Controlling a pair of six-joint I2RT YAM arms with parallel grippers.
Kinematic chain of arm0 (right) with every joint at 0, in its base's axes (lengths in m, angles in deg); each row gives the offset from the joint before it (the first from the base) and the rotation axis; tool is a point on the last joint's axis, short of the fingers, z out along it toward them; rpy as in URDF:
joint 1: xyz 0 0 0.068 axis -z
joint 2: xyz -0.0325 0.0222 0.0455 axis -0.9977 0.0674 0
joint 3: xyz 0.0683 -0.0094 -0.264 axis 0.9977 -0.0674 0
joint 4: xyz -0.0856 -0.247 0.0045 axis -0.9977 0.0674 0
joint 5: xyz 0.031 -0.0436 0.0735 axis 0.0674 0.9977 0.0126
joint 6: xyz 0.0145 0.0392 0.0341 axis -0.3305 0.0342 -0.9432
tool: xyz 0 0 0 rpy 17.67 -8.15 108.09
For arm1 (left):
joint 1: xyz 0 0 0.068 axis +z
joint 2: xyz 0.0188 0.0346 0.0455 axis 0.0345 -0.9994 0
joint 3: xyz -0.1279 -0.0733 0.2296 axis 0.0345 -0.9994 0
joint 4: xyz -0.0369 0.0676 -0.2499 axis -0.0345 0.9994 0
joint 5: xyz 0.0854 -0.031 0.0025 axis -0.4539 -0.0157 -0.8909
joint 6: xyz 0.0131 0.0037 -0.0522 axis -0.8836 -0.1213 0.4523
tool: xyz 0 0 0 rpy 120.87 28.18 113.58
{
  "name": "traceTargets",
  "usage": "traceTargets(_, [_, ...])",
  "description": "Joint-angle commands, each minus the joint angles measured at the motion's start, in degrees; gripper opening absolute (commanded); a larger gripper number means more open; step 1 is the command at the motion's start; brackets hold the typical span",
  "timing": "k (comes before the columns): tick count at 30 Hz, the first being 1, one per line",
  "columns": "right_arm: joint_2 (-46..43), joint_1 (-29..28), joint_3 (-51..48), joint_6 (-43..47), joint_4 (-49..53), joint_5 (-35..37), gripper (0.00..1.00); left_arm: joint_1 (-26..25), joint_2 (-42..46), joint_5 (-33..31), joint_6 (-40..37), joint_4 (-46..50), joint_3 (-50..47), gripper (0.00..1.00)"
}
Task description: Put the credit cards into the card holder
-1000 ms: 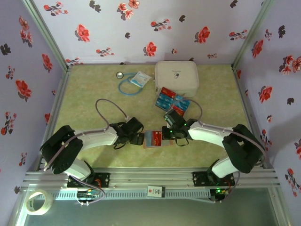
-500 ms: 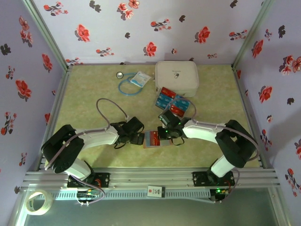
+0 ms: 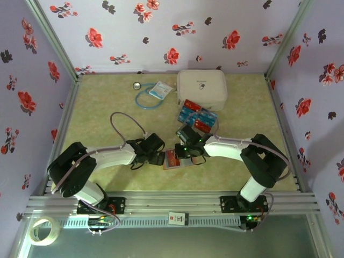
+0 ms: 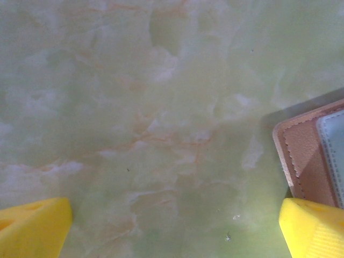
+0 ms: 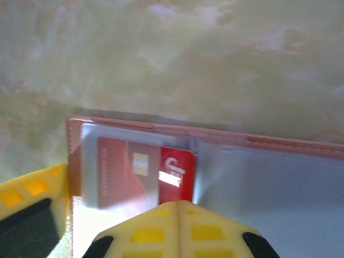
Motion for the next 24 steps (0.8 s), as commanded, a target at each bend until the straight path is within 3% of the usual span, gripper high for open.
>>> traceTargets(1, [0.9, -1.0, 2.0, -1.1, -0.8, -1.2, 0.04, 0.7, -1.5, -1.3, -0.5, 0.9, 0.6, 1.00])
traceTargets(11, [-5.0, -1.1, 1.1, 0.6, 3.4, 2.8, 0.05, 1.3, 4.0, -1.3, -0.5, 3.8, 0.2, 1.00])
traceTargets(24, [-3.0, -1.1, -2.0, 1.4, 2.5, 4.5, 0.04, 1.3, 4.1, -0.1, 1.1, 3.2, -0.8, 1.00])
